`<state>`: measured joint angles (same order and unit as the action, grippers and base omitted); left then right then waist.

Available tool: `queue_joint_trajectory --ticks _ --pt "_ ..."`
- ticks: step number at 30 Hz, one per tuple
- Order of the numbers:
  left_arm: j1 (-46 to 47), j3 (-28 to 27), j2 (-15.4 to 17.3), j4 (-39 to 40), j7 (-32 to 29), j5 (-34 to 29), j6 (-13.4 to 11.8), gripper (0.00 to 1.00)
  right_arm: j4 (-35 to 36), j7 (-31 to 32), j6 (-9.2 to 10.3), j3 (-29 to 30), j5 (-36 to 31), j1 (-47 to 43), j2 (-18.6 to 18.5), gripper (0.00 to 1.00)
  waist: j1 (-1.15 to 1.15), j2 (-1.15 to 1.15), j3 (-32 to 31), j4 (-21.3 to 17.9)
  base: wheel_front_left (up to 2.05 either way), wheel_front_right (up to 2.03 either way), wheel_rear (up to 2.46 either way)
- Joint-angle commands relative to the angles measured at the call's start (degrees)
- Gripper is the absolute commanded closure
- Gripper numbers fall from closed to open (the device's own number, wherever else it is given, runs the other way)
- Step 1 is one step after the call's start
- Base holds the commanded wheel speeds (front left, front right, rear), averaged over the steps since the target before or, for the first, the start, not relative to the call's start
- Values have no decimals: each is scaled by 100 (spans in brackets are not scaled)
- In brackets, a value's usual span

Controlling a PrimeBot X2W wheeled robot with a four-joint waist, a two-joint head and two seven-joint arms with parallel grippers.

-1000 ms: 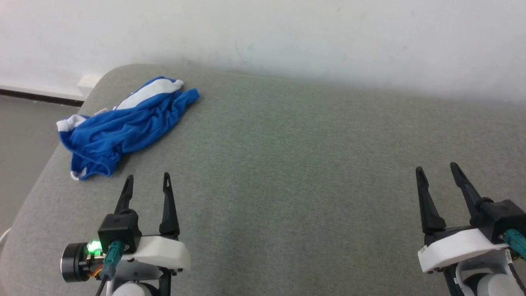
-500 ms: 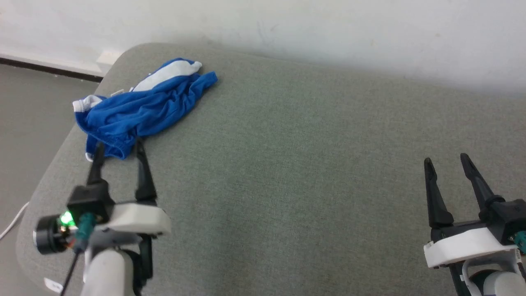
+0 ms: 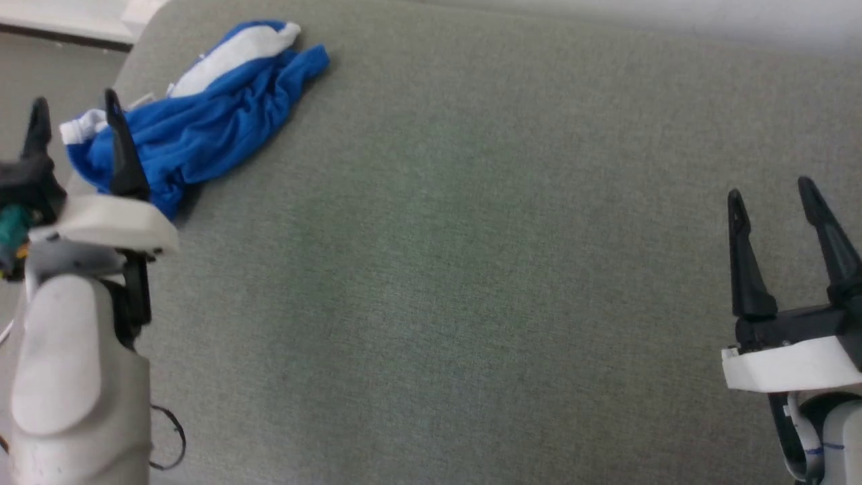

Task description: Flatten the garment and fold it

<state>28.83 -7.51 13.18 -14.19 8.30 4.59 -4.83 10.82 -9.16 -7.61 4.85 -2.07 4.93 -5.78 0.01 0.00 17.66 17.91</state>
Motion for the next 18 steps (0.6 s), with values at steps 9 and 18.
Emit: queue_joint_trajectory --ticks 9,18 --pt "1548 123 694 -1336 -1373 415 762 0 448 -148 8 -47 -121 432 -179 0 -1 0 1103 -293 0 0 0" --pt "2308 347 1163 -2198 -3320 901 1032 0 768 -244 9 -123 -173 655 -259 0 -1 0 1638 -480 0 0 0"
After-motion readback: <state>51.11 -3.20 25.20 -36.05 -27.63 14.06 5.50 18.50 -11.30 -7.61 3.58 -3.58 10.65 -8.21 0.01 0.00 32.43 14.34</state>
